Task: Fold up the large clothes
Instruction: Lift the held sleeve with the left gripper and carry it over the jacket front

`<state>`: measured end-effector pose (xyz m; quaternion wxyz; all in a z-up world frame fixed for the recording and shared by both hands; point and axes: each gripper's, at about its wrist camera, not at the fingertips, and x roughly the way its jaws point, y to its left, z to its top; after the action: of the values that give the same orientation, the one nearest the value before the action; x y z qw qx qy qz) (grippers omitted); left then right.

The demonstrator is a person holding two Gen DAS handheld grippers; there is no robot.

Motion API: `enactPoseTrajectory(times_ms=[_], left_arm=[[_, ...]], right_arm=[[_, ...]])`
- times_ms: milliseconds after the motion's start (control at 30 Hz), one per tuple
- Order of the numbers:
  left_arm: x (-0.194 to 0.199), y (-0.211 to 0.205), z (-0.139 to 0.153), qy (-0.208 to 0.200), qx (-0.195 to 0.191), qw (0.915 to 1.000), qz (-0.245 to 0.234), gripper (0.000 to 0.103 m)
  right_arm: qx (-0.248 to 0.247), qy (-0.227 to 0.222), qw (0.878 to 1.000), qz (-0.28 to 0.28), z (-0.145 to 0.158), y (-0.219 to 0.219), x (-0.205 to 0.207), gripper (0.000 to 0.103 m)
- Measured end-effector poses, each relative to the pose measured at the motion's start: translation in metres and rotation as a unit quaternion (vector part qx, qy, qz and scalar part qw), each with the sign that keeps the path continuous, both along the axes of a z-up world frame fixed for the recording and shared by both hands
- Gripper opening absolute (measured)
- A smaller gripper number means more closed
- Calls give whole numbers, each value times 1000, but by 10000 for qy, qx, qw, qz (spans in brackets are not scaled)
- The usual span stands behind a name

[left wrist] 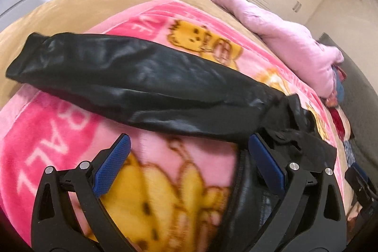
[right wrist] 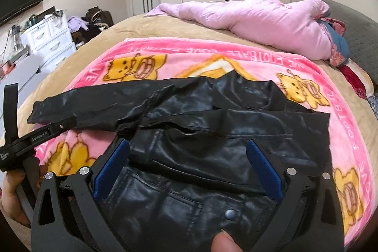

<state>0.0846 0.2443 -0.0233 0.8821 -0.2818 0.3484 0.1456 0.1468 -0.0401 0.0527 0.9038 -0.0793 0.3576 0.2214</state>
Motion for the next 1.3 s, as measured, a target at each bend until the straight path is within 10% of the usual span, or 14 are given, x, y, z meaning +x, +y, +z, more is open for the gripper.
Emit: enactPoseTrajectory(times_ms=[467,767,1033,1067,1167,1300], left_arm=[[-20,69,-15,-130,-463,9958,778,93],[-39,126,-42,-592,-1413,9755,1578,93],[-31,157,-40,-839,-1388,9623,2184,91],[-30,157,-38,-840,-1324,9616,2252,88],[-30,157,-33,-785,-1133,9619,2361,26],[-38,143,-15,-1029,-919,9637,2287,8]], right_arm=[[-80,206,9991,350,-15,45,9,98],[44,273,9993,244,-19,34,8,98],[203,326,9991,-203,-19,-5,10,98],[247,353,9987,-282,-18,-13,10,98],[313,357,9979,-450,-17,-30,9,98],[352,330,9966,-664,-15,-52,10,98]])
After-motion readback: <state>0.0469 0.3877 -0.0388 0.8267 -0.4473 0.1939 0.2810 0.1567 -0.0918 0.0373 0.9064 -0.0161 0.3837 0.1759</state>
